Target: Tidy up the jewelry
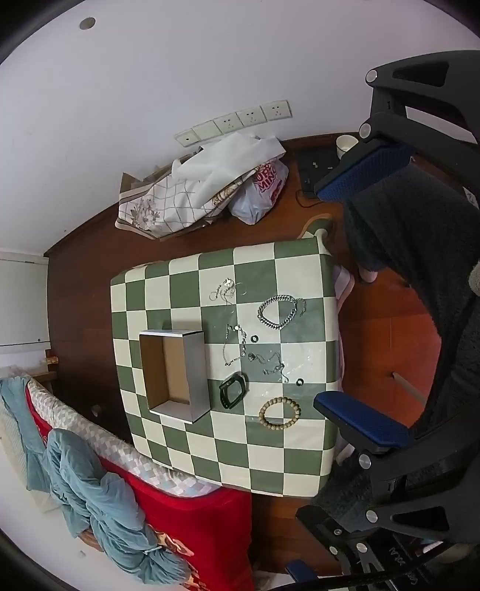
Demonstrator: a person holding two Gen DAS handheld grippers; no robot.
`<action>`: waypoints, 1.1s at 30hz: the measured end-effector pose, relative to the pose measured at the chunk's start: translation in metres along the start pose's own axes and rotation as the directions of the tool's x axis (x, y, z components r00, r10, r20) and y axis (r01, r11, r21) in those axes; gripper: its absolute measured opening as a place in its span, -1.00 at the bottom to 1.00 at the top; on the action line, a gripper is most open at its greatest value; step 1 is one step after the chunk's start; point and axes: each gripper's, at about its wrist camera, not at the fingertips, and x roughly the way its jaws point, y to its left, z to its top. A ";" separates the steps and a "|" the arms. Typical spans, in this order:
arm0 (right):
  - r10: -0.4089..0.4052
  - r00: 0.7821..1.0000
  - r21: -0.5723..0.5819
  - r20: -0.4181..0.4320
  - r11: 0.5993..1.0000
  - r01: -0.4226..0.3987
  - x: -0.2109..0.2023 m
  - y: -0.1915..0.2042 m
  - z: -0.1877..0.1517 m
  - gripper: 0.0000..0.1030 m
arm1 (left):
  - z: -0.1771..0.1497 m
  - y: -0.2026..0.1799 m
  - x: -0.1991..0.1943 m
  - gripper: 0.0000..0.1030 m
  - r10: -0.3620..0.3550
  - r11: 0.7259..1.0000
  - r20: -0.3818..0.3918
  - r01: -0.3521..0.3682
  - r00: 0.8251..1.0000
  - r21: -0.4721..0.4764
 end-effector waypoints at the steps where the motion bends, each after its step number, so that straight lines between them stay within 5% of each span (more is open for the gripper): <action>1: 0.002 1.000 0.000 -0.004 1.000 -0.002 0.000 0.000 0.000 1.00 | 0.000 0.000 0.000 1.00 0.002 1.000 0.008 -0.002 1.000 0.000; 33: -0.011 1.000 -0.007 0.014 1.000 0.011 -0.011 0.000 0.008 1.00 | 0.010 -0.006 -0.010 1.00 0.006 1.000 0.028 -0.006 1.000 0.000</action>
